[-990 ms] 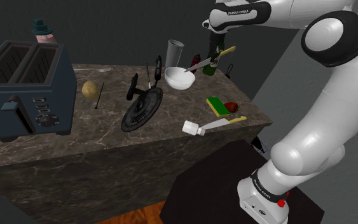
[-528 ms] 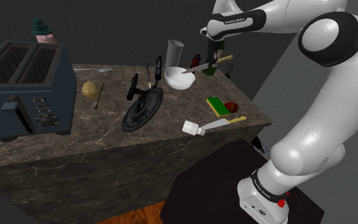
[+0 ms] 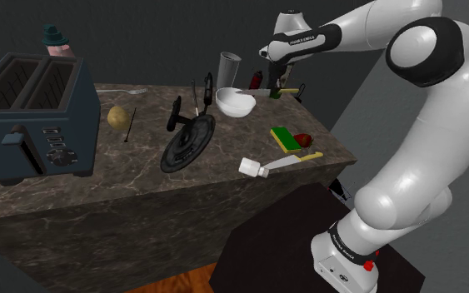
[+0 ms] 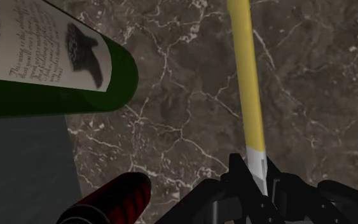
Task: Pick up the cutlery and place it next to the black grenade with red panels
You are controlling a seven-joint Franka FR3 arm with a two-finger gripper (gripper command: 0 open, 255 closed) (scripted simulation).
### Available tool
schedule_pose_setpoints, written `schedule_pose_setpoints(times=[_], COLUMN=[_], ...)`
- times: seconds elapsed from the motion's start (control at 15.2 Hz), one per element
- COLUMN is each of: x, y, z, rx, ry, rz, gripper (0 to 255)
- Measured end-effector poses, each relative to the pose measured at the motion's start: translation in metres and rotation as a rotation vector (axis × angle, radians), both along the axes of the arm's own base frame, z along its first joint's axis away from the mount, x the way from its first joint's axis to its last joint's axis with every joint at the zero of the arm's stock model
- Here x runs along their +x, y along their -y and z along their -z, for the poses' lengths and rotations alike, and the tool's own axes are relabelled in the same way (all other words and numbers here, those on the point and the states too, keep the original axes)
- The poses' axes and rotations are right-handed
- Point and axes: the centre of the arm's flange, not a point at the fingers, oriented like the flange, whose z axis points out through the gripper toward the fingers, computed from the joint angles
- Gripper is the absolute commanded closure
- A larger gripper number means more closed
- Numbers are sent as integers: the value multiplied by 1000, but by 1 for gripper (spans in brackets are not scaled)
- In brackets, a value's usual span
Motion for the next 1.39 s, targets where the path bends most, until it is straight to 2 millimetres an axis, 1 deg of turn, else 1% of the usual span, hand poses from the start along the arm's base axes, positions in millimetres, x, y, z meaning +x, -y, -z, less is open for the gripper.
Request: schedule_pose_setpoints(times=[0.46,0.79,1.19,1.25,1.39], x=[2,3,2,3,2], y=[0,-2,-2,-1,1], z=[36,57,59,60,65], rx=[0,-3,-2,-2,0], ry=[0,10,11,12,3], rz=[0,-2,-4,-4,-1], gripper=[255,255,255,0,0])
